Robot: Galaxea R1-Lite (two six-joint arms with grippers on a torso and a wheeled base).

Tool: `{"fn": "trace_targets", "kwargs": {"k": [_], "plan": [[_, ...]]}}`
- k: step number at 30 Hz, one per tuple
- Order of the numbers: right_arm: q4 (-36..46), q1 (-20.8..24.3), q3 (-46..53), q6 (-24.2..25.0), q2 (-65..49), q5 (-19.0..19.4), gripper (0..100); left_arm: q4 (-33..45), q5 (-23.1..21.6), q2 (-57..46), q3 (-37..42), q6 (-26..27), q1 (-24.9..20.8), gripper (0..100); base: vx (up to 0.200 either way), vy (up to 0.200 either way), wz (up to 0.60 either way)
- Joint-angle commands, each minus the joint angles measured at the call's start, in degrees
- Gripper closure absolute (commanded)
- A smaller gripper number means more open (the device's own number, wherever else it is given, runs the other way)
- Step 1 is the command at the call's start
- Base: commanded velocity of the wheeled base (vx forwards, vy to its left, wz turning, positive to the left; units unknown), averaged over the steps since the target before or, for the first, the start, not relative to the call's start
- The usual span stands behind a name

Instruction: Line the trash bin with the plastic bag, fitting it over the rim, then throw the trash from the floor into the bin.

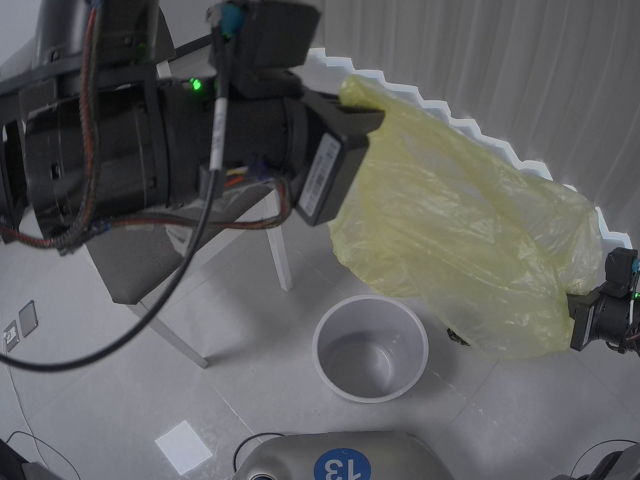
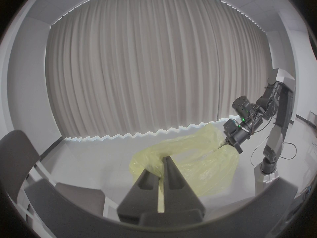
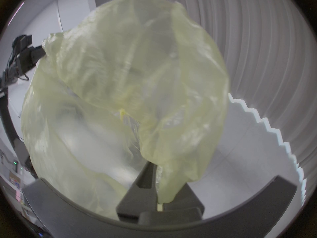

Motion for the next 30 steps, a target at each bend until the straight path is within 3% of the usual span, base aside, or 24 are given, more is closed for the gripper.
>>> {"fn": "trace_targets", "kwargs": {"k": [1, 7, 9, 13, 18, 21, 25, 27, 30], "plan": [[0.7, 0.0, -1.7, -4.6, 5.3, -4.8, 100, -2.6, -0.1, -4.9, 7.9, -2.2, 3.0, 100, 0.0, 0.0, 0.0], [-0.5, 0.6, -3.4, -9.2, 10.2, -9.8, 100, -7.9, 0.2, -6.5, 15.6, -9.5, 3.1, 100, 0.0, 0.0, 0.0], [-1.2, 0.8, -4.3, -10.1, 11.9, -10.1, 100, -15.9, 0.3, -5.7, 20.6, -14.0, 4.7, 100, 0.0, 0.0, 0.0], [-1.5, 0.8, -6.3, -11.2, 13.8, -10.2, 100, -25.1, 0.3, -3.4, 25.8, -16.0, 7.4, 100, 0.0, 0.0, 0.0], [-1.5, 1.2, -7.9, -12.1, 15.1, -10.2, 100, -28.7, 0.3, -1.7, 29.0, -17.5, 9.3, 100, 0.0, 0.0, 0.0], [-1.6, 2.9, -9.8, -11.3, 16.2, -10.1, 100, -29.2, 0.3, -0.2, 30.1, -20.0, 9.4, 100, 0.0, 0.0, 0.0], [-1.6, 5.4, -10.0, -6.6, 17.0, -10.1, 100, -29.3, 1.0, 2.3, 30.0, -21.4, 9.4, 100, 0.0, 0.0, 0.0], [-1.5, 7.0, -10.7, -3.8, 18.2, -10.5, 100, -29.7, 2.8, 4.5, 29.5, -22.2, 9.4, 100, 0.0, 0.0, 0.0], [-1.2, 7.4, -10.9, -3.3, 19.9, -12.1, 100, -32.0, 4.9, 7.3, 29.3, -24.0, 9.5, 100, 0.0, 0.0, 0.0]]}}
